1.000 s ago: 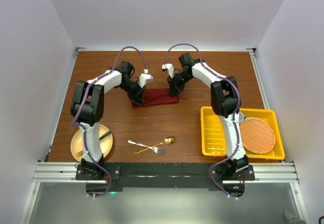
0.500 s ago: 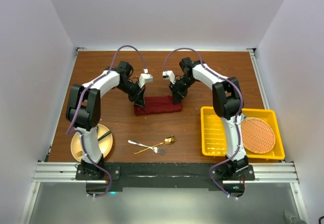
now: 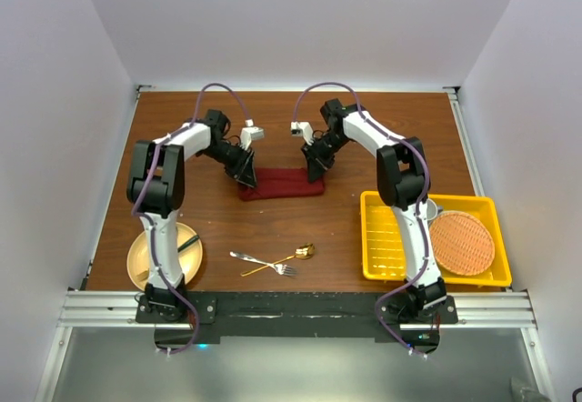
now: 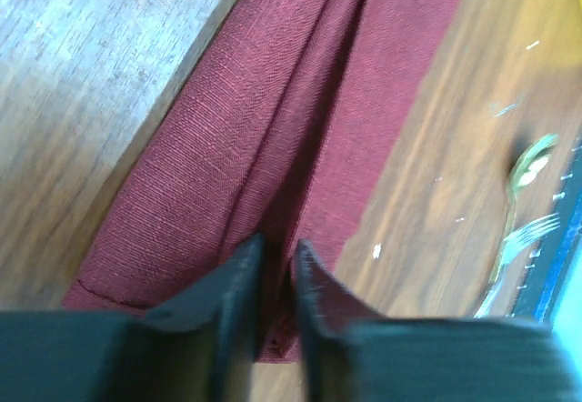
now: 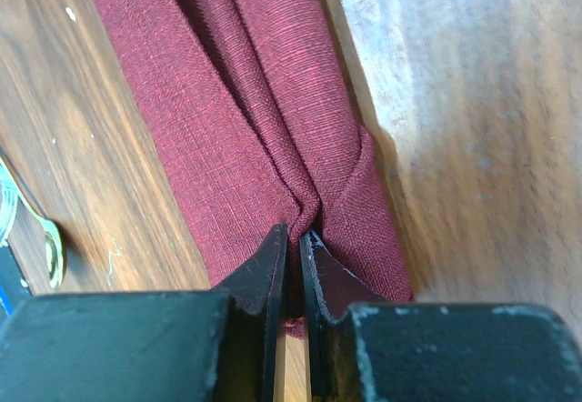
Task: Fold the napkin into a case and place the utensils inside
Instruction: Fold the 2/3-rectangle-folded napkin at the center of the board, then pick up the top corner of the smaller rectangle folded napkin from the folded napkin.
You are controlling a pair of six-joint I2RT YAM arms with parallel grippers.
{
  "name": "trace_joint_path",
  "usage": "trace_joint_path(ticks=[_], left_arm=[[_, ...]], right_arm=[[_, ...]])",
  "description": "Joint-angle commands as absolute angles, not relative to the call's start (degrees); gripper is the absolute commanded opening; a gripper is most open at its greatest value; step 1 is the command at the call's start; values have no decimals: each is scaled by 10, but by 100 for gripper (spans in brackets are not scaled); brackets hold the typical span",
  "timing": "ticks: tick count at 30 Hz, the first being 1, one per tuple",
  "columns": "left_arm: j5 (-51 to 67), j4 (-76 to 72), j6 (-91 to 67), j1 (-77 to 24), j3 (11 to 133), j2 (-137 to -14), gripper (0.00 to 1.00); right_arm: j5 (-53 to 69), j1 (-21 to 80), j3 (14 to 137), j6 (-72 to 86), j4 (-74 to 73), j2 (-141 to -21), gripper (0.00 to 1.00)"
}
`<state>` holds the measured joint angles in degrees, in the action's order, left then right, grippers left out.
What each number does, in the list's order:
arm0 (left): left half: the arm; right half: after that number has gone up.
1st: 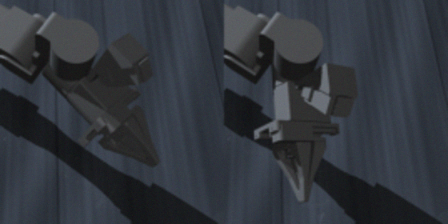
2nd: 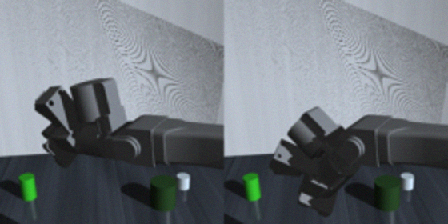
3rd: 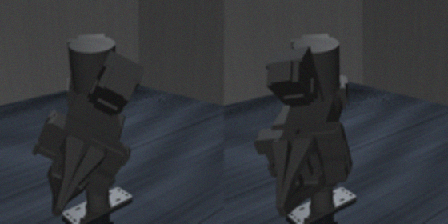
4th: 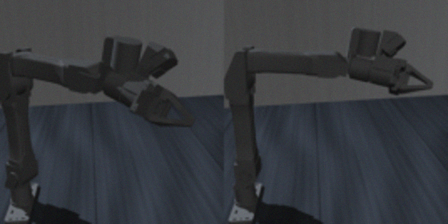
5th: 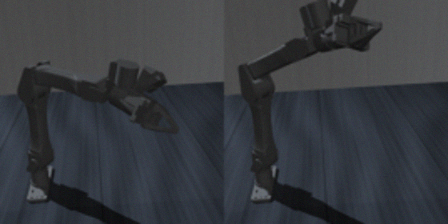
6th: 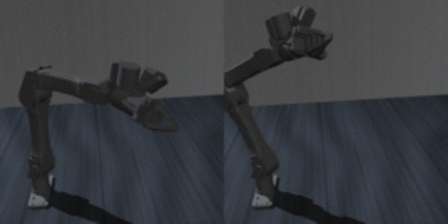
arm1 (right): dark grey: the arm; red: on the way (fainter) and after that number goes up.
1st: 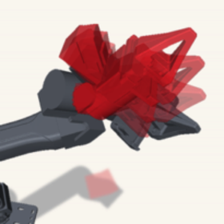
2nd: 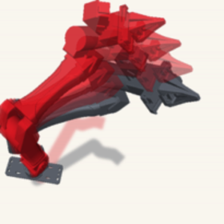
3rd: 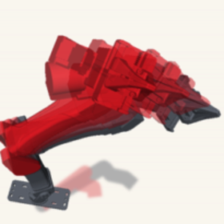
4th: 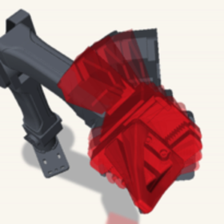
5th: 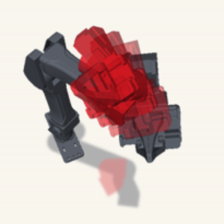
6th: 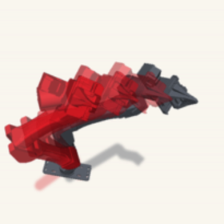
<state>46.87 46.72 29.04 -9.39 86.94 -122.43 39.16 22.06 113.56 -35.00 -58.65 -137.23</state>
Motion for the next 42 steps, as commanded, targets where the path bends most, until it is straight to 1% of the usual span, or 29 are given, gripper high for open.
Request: trace_joint_path(ticks=[1, 2, 3, 4, 6, 8, 9, 12, 14, 15, 17, 21, 25, 27, 28, 29, 31, 32, 34, 35, 37, 39, 42], left_arm=[[510, 397, 258, -60, 852, -1173, 40], [516, 376, 246, -55, 823, -1152, 43], [521, 355, 238, -50, 805, -1110, 49], [527, 321, 233, -41, 789, -1087, 51], [524, 308, 232, -36, 745, -1035, 55], [503, 311, 253, -35, 707, -1006, 55], [494, 310, 257, -35, 693, -979, 58], [446, 277, 255, -40, 636, -941, 58], [413, 265, 247, -44, 614, -934, 59], [407, 256, 243, -50, 610, -933, 68], [390, 245, 231, -58, 601, -932, 72], [339, 224, 228, -95, 590, -930, 74], [259, 186, 206, -130, 576, -934, 68], [246, 178, 200, -140, 578, -947, 63], [229, 177, 189, -140, 585, -954, 60], [223, 175, 185, -140, 590, -966, 54], [206, 175, 181, -137, 601, -977, 48], [204, 172, 180, -135, 604, -986, 44], [199, 172, 169, -127, 620, -999, 40], [195, 176, 164, -123, 626, -1016, 36], [198, 180, 155, -113, 639, -1031, 33], [204, 178, 147, -105, 644, -1045, 28], [220, 179, 131, -103, 655, -1065, 17]], right_arm=[[334, 219, 1148, -333, -581, -1406, 0], [332, 219, 1146, -331, -579, -1407, 0], [330, 218, 1144, -329, -576, -1406, 0], [330, 218, 1137, -325, -570, -1405, 0], [332, 218, 1132, -322, -566, -1404, 0], [333, 218, 1131, -319, -567, -1404, 0], [334, 219, 1130, -319, -566, -1404, 0], [336, 219, 1129, -319, -567, -1404, 0], [336, 218, 1129, -320, -569, -1403, 0], [337, 218, 1129, -322, -568, -1403, 0], [334, 218, 1129, -323, -569, -1404, 0], [331, 218, 1129, -327, -570, -1403, 0], [331, 218, 1129, -330, -571, -1402, 0], [331, 218, 1129, -331, -571, -1402, 0], [331, 218, 1129, -332, -571, -1401, 0], [330, 218, 1128, -333, -570, -1401, 0], [328, 218, 1128, -337, -570, -1401, 0], [326, 218, 1128, -339, -570, -1401, 0], [323, 219, 1129, -343, -570, -1403, 0], [321, 218, 1129, -345, -569, -1403, 0], [319, 219, 1132, -349, -570, -1404, 0], [316, 218, 1130, -352, -567, -1404, 0], [315, 219, 1127, -355, -565, -1402, 0]])
